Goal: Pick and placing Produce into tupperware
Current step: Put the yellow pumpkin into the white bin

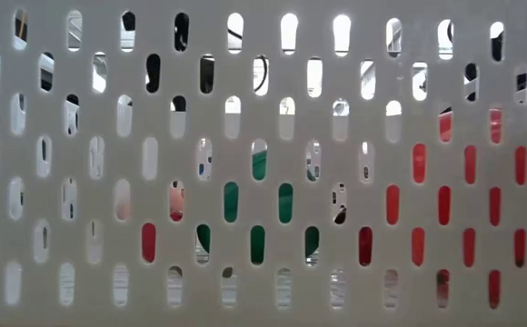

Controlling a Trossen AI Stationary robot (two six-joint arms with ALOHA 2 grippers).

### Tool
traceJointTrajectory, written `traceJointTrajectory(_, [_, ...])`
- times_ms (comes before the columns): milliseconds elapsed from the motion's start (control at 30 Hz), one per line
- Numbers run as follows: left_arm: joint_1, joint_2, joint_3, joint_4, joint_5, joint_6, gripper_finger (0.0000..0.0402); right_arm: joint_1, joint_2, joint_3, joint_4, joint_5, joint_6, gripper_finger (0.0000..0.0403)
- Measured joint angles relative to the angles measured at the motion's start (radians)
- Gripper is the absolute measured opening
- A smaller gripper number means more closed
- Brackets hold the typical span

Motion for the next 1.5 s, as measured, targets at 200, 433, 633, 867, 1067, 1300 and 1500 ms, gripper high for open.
traceJointTrajectory(200, [-0.001,-0.051,0.000,-0.012,0.004,0.000,0.0210,0.000,0.000,0.000,0.000,0.000,0.000,0.0000])
traceJointTrajectory(433, [-0.001,-0.101,0.000,-0.017,0.008,0.005,0.0152,0.000,0.000,0.000,0.000,0.000,0.000,0.0000])
traceJointTrajectory(633, [-0.001,-0.103,0.000,-0.040,0.055,0.027,0.0134,0.000,0.000,0.000,0.000,0.000,0.000,0.0000])
traceJointTrajectory(867, [-0.001,-0.103,0.000,-0.045,0.067,0.063,0.0153,0.000,0.000,0.000,0.000,0.000,0.000,0.0000])
traceJointTrajectory(1067, [-0.001,-0.103,0.000,-0.045,0.067,0.117,0.0196,0.000,0.000,0.000,0.000,0.000,0.000,0.0000])
traceJointTrajectory(1300, [-0.001,-0.084,0.000,-0.042,0.052,0.204,0.0255,0.000,0.000,0.000,0.000,0.000,0.000,0.0000])
traceJointTrajectory(1500, [-0.001,0.006,0.000,-0.037,0.066,0.213,0.0286,0.000,0.000,0.000,0.000,0.000,0.000,0.0000])
